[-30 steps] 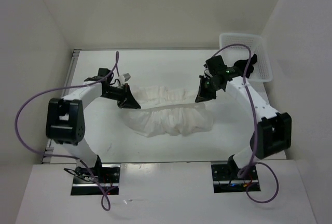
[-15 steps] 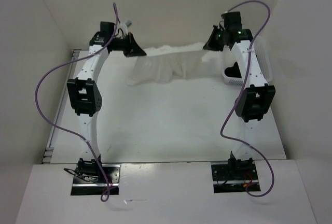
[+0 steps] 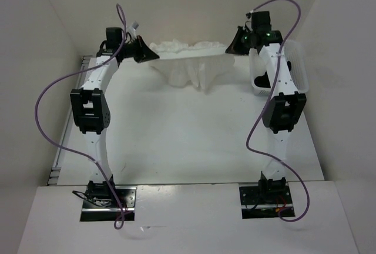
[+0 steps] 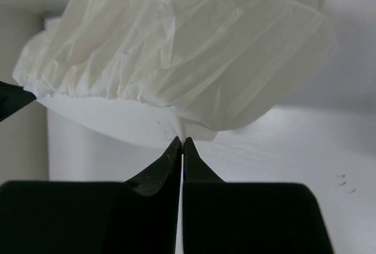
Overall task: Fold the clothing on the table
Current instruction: Flatten the skirt out
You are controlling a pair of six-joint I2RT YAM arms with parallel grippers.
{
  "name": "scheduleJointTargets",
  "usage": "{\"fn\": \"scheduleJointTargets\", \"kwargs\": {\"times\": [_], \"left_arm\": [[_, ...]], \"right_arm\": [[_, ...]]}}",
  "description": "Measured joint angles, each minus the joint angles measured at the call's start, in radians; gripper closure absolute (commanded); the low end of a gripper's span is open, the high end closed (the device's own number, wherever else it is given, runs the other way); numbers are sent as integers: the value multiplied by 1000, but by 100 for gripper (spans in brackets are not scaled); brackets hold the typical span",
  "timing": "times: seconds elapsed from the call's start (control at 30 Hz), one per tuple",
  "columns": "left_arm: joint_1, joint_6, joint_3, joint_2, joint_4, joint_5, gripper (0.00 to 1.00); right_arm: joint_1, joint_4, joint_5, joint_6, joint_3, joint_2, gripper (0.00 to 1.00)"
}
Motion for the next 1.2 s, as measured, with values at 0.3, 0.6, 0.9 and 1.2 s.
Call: {"fn": "scheduleJointTargets", "kwargs": {"times": [0.3,0.6,0.9,1.2], "left_arm": [[-11,41,-541,-132,114,-86,100],[0,126,-595,-427,-82,-34,100],[4,55,-531,-42,-148,-32,100],[-15,19,202,145,-108,-167,100]], "right_arm": [[47,64,8,-6,-460,-55,100],[122,56,2,1,-737,-469,100],[118,27,-7,34,-647,-89,100],[111,-12,214,0,183,226,100]]}}
